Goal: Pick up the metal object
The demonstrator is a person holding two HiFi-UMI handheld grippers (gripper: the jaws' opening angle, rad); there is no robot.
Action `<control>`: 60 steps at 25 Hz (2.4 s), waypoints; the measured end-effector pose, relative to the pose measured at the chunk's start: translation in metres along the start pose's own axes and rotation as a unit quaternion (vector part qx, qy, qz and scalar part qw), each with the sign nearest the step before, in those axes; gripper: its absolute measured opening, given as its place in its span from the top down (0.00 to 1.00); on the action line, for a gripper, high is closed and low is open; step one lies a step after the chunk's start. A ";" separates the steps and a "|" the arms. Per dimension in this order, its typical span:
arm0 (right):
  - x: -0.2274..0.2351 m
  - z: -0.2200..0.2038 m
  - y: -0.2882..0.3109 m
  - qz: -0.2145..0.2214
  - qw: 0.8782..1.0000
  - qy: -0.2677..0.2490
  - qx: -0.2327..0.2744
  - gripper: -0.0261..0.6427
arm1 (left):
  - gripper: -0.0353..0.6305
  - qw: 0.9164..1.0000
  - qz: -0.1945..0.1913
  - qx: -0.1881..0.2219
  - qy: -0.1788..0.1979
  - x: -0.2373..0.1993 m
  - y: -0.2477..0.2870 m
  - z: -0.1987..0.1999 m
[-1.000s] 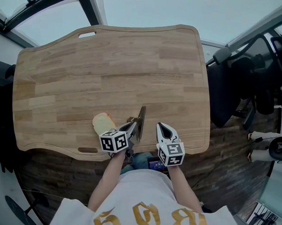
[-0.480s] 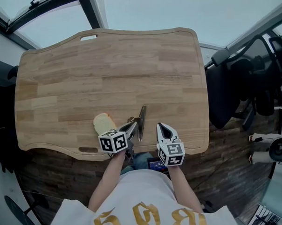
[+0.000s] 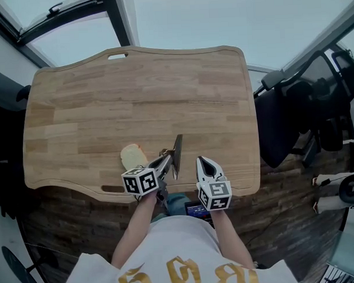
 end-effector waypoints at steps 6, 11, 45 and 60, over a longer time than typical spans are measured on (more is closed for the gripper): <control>-0.008 0.008 -0.011 0.007 1.000 -0.009 0.016 0.94 | 0.92 0.999 0.001 0.039 -0.012 0.006 -0.014 0.012; -0.018 0.014 -0.019 0.015 0.999 -0.018 0.026 0.94 | 0.92 0.997 -0.004 0.078 -0.018 0.018 -0.035 0.027; -0.077 0.048 -0.075 0.041 0.989 -0.062 0.129 0.94 | 0.92 0.973 -0.053 0.223 -0.008 0.070 -0.134 0.070; -0.078 0.054 -0.077 0.044 0.989 -0.059 0.128 0.94 | 0.92 0.974 -0.051 0.221 -0.014 0.070 -0.136 0.067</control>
Point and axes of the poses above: the fingertips, and each gripper's own axes: y forward along the fingers, x to its right, z out of its top, the point moved 4 cm from there along -y, backward along the fingers, and after that the axes turned 15 degrees about y, right-handed, at the moved point
